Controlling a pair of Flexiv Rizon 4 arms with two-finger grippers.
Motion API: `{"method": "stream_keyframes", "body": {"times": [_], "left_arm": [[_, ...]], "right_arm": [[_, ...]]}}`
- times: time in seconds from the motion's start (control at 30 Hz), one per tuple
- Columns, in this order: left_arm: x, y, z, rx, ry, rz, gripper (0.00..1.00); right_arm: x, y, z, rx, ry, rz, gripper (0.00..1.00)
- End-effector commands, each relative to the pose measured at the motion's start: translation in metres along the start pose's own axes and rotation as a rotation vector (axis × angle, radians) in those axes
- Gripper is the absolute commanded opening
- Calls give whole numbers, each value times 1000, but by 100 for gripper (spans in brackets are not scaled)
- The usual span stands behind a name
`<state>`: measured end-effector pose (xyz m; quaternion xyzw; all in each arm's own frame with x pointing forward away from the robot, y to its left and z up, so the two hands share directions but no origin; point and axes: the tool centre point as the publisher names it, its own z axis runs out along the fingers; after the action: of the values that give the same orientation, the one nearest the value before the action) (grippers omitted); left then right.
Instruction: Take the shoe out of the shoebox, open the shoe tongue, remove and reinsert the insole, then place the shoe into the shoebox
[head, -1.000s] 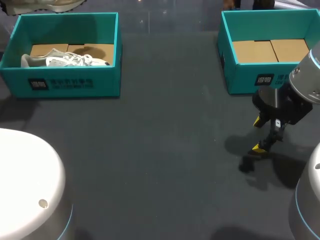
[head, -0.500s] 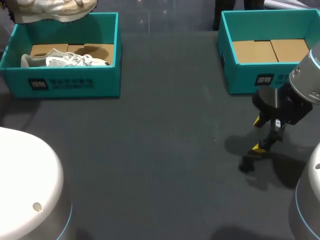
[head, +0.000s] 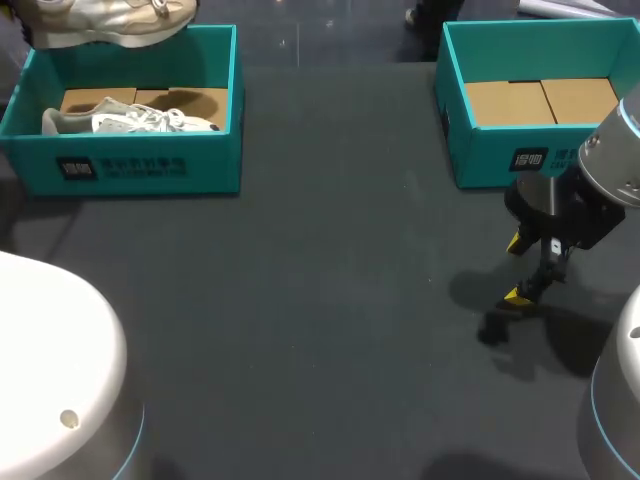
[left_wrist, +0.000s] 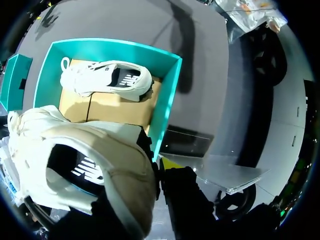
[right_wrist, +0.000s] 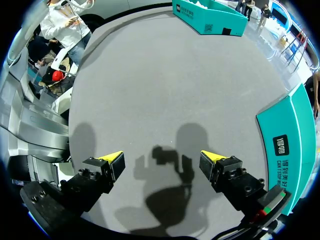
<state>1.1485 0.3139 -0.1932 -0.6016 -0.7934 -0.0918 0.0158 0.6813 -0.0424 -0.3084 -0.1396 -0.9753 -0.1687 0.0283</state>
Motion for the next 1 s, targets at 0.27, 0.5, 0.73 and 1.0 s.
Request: {"method": "stream_keyframes", "body": {"times": [0.27, 0.5, 0.73, 1.0], "left_arm": [[-11, -6, 40, 29, 40, 41, 0], [-12, -7, 52, 60, 49, 68, 0], [-12, -7, 52, 60, 49, 68, 0], [-18, -6, 66, 77, 54, 65, 0]], "right_arm": [[1, 0, 0, 1, -3, 0, 100], [1, 0, 0, 1, -3, 0, 100], [1, 0, 0, 1, -3, 0, 100], [1, 0, 0, 1, -3, 0, 100]]}}
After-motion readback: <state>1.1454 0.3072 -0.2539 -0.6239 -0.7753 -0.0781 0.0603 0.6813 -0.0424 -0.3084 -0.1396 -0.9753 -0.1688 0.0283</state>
